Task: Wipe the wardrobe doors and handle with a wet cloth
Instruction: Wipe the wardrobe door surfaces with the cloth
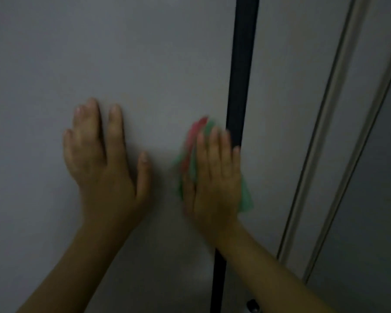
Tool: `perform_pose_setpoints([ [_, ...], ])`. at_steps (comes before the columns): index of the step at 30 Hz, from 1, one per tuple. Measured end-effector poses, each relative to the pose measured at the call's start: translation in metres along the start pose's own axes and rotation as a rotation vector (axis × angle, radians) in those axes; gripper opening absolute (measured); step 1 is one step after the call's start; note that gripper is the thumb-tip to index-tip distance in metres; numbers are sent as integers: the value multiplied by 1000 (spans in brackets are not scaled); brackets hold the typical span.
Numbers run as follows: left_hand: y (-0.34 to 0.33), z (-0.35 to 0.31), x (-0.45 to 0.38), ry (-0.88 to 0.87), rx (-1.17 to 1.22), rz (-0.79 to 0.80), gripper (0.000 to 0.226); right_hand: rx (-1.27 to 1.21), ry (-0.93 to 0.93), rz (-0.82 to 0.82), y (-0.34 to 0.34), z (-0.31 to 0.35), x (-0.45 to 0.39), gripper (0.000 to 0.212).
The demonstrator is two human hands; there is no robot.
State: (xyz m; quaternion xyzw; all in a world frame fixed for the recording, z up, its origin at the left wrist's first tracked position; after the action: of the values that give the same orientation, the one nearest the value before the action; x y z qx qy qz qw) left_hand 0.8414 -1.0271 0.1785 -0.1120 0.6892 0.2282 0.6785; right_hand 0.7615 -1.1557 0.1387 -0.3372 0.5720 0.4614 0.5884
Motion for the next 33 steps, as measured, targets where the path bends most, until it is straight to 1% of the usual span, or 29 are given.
perform_pose_setpoints([
  [1,0,-1,0,21,19,-3,64,10,101,70,-5,0,14,67],
  [2,-2,-4,-1,42,37,1,65,22,127,100,-7,-14,15,69],
  [3,-4,-5,0,63,46,15,67,49,90,100,-5,-30,13,70],
  [4,-6,-8,-1,74,51,21,68,74,14,77,2,-49,2,67],
  [5,-7,-10,3,86,51,32,69,61,-100,36,11,-67,-6,63],
  [7,-9,-14,7,104,39,43,71,-12,-316,-86,28,-98,-27,63],
  [9,-11,-16,13,114,21,66,74,-47,-443,-179,32,-104,-33,62],
  [10,-12,-16,16,113,15,79,75,-38,-458,-183,28,-96,-29,61],
  [11,-13,-16,17,108,12,88,77,-14,-410,-159,22,-81,-19,60],
  [12,-14,-16,18,100,7,97,78,6,-290,-83,12,-60,-1,61],
  [14,-12,-14,18,87,-6,106,79,45,88,124,-11,-21,49,64],
  [15,-10,-13,19,77,-6,109,78,54,240,175,-15,-15,73,64],
  [17,-7,-11,26,56,3,131,76,23,389,178,-10,-28,89,61],
  [18,-5,-9,32,38,15,155,76,18,387,175,-4,-36,85,62],
  [19,-4,-6,38,16,28,183,75,33,331,165,-3,-55,77,66],
  [20,-2,-2,46,-6,43,211,74,37,192,170,-2,-77,62,70],
  [22,2,9,60,-69,39,273,73,-15,-205,160,-5,-125,29,71],
  [23,5,15,64,-97,27,295,72,-55,-372,118,-4,-134,17,75],
  [24,9,25,68,-116,15,309,72,-71,-463,48,-4,-123,11,75],
  [25,13,34,70,-115,6,311,72,-86,-474,-21,-2,-101,9,71],
  [26,16,43,72,-105,3,312,71,-99,-402,-38,-4,-69,12,66],
  [27,20,52,74,-91,-2,310,71,-87,-247,4,-10,-30,21,67],
  [28,23,59,76,-87,-4,308,71,-41,-29,81,-16,10,35,66],
  [29,24,63,80,-90,-6,317,71,-3,190,167,-27,32,59,64],
  [30,28,70,85,-92,-8,320,71,19,348,219,-32,41,78,64],
  [31,32,76,89,-86,-11,317,71,34,427,237,-32,36,87,64],
  [33,45,93,98,-47,-14,307,70,25,475,208,-23,27,86,69],
])
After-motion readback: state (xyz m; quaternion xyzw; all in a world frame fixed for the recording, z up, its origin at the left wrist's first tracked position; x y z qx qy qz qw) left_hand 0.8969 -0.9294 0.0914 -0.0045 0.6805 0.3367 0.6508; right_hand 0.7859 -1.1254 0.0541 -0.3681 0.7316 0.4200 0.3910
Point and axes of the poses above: each hand's wrist, its own x-axis away from the middle knuckle, its own y-axis out of the back of the hand, z = x × y, the point moved 9 cm from there along -x, towards the middle knuckle, and after that the axes turned 6 degrees about -y, right-handed, at the moved point
